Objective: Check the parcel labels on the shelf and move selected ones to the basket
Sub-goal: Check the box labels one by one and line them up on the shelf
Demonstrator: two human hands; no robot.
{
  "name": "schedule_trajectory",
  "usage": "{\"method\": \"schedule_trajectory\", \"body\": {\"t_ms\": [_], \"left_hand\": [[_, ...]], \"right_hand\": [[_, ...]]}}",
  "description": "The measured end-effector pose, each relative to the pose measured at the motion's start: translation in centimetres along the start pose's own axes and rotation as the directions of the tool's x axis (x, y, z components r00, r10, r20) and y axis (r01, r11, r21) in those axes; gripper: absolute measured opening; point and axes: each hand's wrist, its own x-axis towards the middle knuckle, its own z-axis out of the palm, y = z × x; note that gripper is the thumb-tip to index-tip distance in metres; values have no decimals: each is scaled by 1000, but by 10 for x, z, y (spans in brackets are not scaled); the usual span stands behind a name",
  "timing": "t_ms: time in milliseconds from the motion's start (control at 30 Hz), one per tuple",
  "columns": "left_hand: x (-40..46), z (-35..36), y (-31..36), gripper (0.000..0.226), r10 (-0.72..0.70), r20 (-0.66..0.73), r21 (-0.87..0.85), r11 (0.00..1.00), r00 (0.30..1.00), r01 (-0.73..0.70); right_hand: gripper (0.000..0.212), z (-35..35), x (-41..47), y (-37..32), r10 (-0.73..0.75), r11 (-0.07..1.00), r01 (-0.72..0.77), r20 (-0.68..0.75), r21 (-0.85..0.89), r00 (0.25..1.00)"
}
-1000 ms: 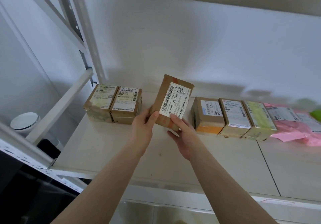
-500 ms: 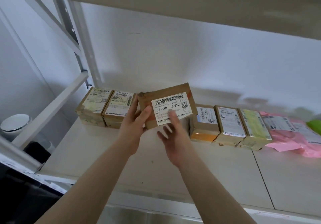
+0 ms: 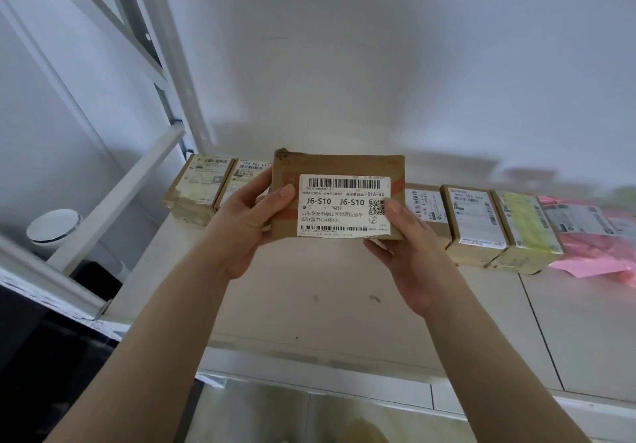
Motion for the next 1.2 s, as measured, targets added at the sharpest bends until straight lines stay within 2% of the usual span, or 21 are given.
{"method": "schedule_trajectory", "body": {"t_ms": [133, 433, 633, 900, 967, 1100, 1200], "left_hand": [[-11, 4, 9, 54, 12, 11, 29, 1000, 1000, -12], [-15, 9, 16, 58, 10, -13, 31, 999, 1000, -10], [-16, 9, 14, 62, -47, 7, 33, 998, 999, 46], [-16, 1, 11, 69, -150, -23, 32, 988, 988, 151], [-16, 0, 8, 71, -174, -40, 7, 985, 984, 174], [-14, 7, -7, 81, -215, -116, -120, 972, 970, 201], [-9, 19, -22, 86, -271, -188, -310, 929, 944, 205]], "right_hand": [[66, 1, -13, -3, -8, 1000, 8, -19, -1, 1000], [51, 4, -15, -14, -29, 999, 28, -44, -27, 999], [60, 1, -8, -17, -16, 998, 13, -47, -61, 999], [57, 3, -4, -20, -14, 993, 10, -29, -118, 999], [71, 6, 0, -19, -9, 997, 3, -79, -82, 997], [125, 16, 6, -9, 1, 999, 7, -190, 43, 982], [128, 30, 6, 5, 70, 996, -60, -179, 60, 981]]}}
